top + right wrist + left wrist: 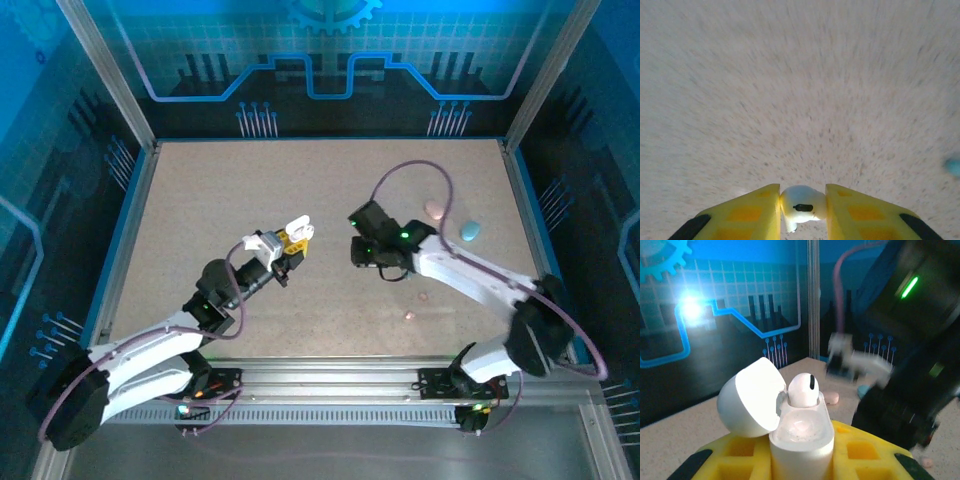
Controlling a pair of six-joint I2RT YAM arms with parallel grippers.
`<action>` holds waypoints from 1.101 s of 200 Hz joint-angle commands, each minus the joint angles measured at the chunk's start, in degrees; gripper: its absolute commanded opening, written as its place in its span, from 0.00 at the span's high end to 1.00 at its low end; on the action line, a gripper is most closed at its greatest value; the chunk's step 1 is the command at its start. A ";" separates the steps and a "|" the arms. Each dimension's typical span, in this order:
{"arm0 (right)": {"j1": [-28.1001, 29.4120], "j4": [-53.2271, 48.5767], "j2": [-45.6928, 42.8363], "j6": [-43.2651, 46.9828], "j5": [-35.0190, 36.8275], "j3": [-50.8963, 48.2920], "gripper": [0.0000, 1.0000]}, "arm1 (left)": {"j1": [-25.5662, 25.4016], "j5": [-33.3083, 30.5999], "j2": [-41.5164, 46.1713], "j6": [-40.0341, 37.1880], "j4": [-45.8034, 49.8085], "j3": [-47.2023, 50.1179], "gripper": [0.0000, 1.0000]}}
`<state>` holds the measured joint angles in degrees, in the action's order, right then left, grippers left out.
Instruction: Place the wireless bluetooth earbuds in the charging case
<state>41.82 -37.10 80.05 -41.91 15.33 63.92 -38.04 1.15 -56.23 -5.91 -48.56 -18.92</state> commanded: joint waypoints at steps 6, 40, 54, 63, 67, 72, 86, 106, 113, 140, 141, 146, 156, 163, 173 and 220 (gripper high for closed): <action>-0.39 5.36 -9.51 6.34 5.62 -1.25 0.73 | -0.30 2.27 -4.95 4.08 -6.61 -3.74 0.82; 0.10 10.34 -16.26 10.22 2.68 -0.34 0.73 | -2.71 1.76 -13.26 6.27 -12.62 -6.66 0.83; 0.55 12.20 -17.57 10.83 1.12 0.06 0.73 | -4.16 0.40 -16.42 6.21 -14.93 -7.89 0.83; 0.93 13.49 -17.97 11.10 0.19 0.24 0.73 | -5.13 -0.27 -18.36 6.11 -16.67 -8.65 0.83; 1.05 13.94 -18.07 11.14 -0.25 0.34 0.73 | -5.48 -0.52 -19.22 5.94 -17.36 -8.99 0.83; 1.27 14.43 -18.09 11.23 -0.77 0.48 0.73 | -5.94 -0.89 -20.23 5.64 -18.03 -9.32 0.83; 1.91 15.37 -17.79 11.50 -1.90 0.94 0.73 | -7.40 -2.26 -22.63 4.89 -20.09 -10.43 0.82; 2.56 16.53 -17.27 12.03 -2.72 1.21 0.73 | -8.69 -3.43 -24.95 4.34 -21.70 -11.78 0.82; 2.67 16.80 -17.08 12.07 -2.84 1.29 0.72 | -9.05 -3.43 -25.60 4.24 -22.23 -12.11 0.82; 3.08 17.79 -16.79 12.61 -3.36 1.32 0.72 | -9.99 -4.58 -26.83 4.26 -22.99 -12.97 0.82; 3.13 17.82 -16.78 12.71 -3.42 1.31 0.72 | -10.01 -4.71 -26.88 4.25 -23.03 -13.02 0.82; 3.17 18.02 -16.67 13.01 -3.78 1.36 0.72 | -10.18 -4.96 -26.91 4.33 -23.01 -13.14 0.82; 3.26 17.88 -16.31 13.22 -4.15 1.55 0.72 | -10.45 -5.39 -27.17 4.16 -23.16 -13.25 0.82; 3.31 17.92 -16.08 13.36 -4.34 1.65 0.72 | -10.56 -5.75 -27.25 4.22 -23.21 -13.38 0.82; 3.41 18.37 -16.00 13.50 -4.61 1.56 0.72 | -10.73 -6.00 -27.41 4.38 -23.34 -13.51 0.81; 4.14 19.33 -14.99 14.30 -6.00 1.74 0.72 | -11.09 -7.04 -28.06 5.27 -24.26 -14.04 0.81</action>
<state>44.62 -20.47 64.53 -28.80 10.87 63.88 -48.56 -4.54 -83.59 -1.39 -69.21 -30.72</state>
